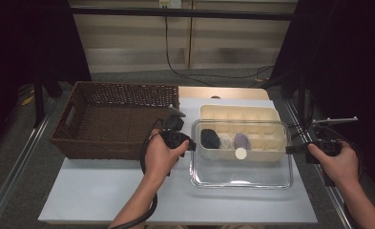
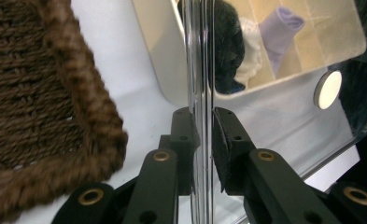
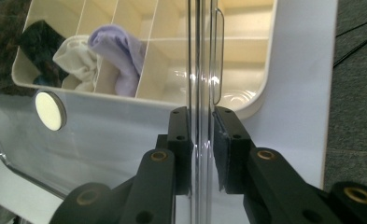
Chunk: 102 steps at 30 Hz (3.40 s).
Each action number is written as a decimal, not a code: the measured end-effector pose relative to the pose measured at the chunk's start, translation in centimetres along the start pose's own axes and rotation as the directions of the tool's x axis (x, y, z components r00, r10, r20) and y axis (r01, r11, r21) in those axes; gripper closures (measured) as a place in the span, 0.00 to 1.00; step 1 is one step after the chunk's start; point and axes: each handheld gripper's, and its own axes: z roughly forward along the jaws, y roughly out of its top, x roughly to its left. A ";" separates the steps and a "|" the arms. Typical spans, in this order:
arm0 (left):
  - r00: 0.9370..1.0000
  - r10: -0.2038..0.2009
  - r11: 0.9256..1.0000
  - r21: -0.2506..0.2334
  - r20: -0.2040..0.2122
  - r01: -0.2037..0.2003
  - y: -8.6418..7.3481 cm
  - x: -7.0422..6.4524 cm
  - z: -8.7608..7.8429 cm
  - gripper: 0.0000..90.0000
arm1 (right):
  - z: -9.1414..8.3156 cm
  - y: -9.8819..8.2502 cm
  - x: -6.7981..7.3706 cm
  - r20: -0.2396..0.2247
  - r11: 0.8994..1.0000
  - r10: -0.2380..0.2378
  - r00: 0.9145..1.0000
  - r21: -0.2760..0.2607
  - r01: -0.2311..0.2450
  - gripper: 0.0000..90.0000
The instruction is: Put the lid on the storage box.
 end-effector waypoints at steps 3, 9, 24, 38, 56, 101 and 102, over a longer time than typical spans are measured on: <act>1.000 0.003 1.000 -0.003 -0.001 -0.003 0.5 -0.2 0.0 0.88 | -0.1 0.4 -0.1 0.003 1.000 0.010 1.000 -0.003 -0.010 0.86; 1.000 -0.017 1.000 -0.005 0.003 0.017 1.2 -0.2 0.2 0.88 | -0.1 1.3 -0.3 0.012 1.000 0.010 1.000 -0.001 -0.010 0.86; 0.998 -0.058 0.998 -0.018 0.001 0.058 4.0 0.3 0.9 0.88 | 0.7 4.3 -0.6 0.033 0.999 0.032 0.999 -0.009 -0.032 0.86; 0.998 -0.051 0.996 -0.070 -0.047 0.048 5.0 0.7 2.2 0.86 | 2.8 4.8 -1.1 0.052 0.998 0.044 0.998 -0.042 -0.042 0.82; 0.999 0.001 0.997 -0.072 -0.049 -0.005 4.4 1.0 1.7 0.83 | 4.1 4.4 0.2 0.146 0.996 -0.065 0.987 -0.047 0.073 0.76; 0.991 0.134 0.984 0.122 -0.001 -0.133 -3.9 0.7 0.4 1.00 | 4.3 3.9 0.7 0.218 0.996 -0.076 0.973 -0.035 0.085 0.83; 0.991 0.136 0.983 0.127 0.001 -0.135 -4.0 0.7 0.6 1.00 | 4.4 3.9 0.7 0.218 0.996 -0.075 0.973 -0.035 0.084 0.83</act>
